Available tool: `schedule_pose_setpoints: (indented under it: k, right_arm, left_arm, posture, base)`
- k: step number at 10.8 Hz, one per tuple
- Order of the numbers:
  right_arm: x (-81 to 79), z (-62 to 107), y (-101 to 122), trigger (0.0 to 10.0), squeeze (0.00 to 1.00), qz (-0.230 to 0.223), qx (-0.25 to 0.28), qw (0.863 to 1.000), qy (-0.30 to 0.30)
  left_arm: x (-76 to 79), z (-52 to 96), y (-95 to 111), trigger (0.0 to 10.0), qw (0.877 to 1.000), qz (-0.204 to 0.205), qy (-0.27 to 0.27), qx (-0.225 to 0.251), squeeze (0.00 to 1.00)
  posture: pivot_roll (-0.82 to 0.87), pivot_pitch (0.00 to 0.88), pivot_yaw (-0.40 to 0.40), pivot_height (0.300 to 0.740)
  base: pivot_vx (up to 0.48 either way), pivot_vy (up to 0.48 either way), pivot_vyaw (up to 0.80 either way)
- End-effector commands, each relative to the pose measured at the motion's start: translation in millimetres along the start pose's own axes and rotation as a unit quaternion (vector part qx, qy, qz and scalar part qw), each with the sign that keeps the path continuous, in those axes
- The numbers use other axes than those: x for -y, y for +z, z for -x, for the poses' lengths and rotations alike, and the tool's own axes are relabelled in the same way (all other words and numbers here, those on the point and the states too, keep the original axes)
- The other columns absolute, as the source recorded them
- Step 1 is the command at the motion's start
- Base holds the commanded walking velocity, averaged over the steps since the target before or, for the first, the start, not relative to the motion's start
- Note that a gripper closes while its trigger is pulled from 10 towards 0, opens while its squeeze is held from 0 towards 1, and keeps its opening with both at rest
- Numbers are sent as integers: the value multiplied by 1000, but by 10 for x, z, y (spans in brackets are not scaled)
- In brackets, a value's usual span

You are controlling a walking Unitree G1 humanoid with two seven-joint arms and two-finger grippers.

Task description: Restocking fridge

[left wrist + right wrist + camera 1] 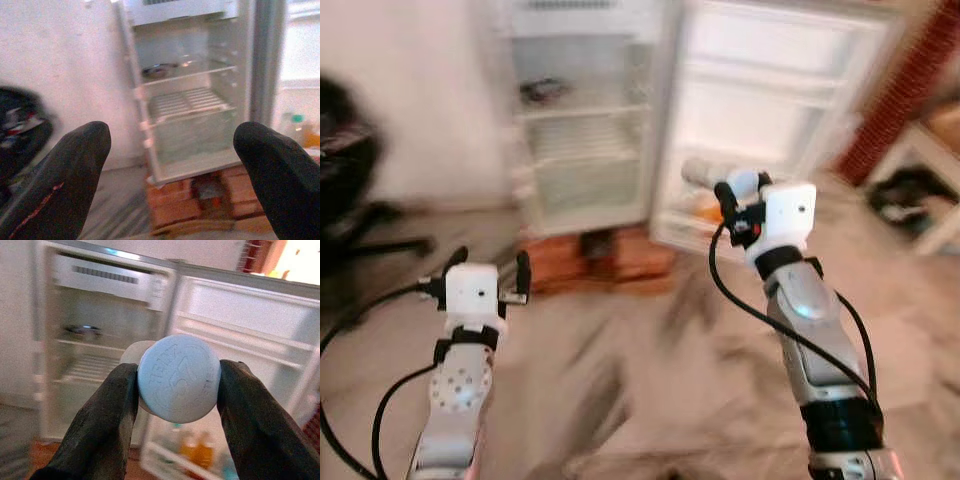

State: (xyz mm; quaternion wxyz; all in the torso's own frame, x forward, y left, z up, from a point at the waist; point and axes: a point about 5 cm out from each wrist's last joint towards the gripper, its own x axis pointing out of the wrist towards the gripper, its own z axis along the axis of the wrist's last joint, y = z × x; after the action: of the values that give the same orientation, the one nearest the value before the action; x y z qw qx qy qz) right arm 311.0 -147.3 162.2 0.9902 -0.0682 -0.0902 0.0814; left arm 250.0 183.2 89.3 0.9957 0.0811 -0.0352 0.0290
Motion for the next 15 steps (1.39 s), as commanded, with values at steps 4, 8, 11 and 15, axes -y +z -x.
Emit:
schedule_pose_setpoints:
  k: [4, 8, 11, 15]
  right_arm:
    - [124, -23, 138, 10000, 0, 9, 40, 998, -41]
    - [117, -64, 385, 10000, 0, -17, 102, 994, -32]
    - [76, -125, 648, 10000, 0, -22, 151, 988, -20]
    - [205, -201, 647, 10000, 0, 17, 122, 992, -37]
  left_arm:
    - [32, -28, 21, 10000, 1000, -6, -13, 2, 0]
    - [53, -40, 25, 10000, 1000, -3, -18, 2, 0]
    - [45, -39, 30, 10000, 1000, 0, -11, 4, 0]
    - [73, -15, 26, 10000, 1000, 4, -16, 3, 0]
  posture:
    - [146, 40, -70, 740]
    - [143, 40, -67, 740]
    - [144, 45, -67, 740]
    - [145, 54, -71, 740]
  base:
    - [480, 0, 0]
    - [413, 0, 0]
    - [114, 0, 0]
    - [0, 0, 0]
